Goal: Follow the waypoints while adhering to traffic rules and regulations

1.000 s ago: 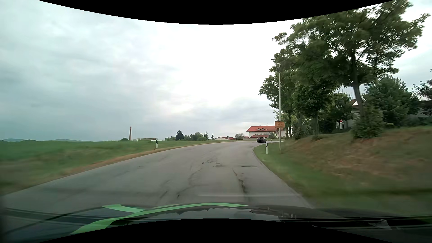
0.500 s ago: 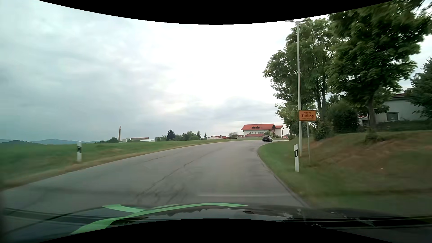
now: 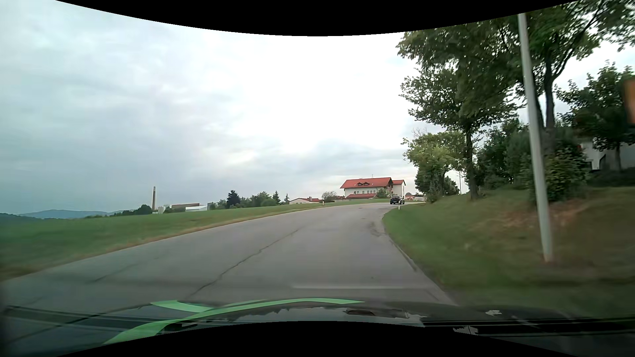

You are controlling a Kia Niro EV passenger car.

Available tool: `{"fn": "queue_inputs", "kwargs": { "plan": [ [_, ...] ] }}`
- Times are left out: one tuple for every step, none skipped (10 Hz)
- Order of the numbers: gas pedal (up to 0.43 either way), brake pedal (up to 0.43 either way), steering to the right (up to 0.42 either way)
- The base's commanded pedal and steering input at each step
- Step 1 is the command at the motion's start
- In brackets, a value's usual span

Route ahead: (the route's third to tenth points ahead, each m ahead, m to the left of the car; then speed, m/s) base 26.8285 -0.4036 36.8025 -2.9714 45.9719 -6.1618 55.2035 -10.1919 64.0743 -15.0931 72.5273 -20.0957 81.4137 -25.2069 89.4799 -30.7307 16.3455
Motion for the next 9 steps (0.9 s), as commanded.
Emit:
{"fn": "queue_inputs", "kwargs": {
  "plan": [
    [0.248, 0.000, 0.030],
    [0.228, 0.000, 0.032],
    [0.228, 0.000, 0.035],
    [0.228, 0.000, 0.038],
    [0.228, 0.000, 0.040],
    [0.228, 0.000, 0.040],
    [0.228, 0.000, 0.040],
    [0.228, 0.000, 0.040],
    [0.228, 0.000, 0.041]
  ]
}}
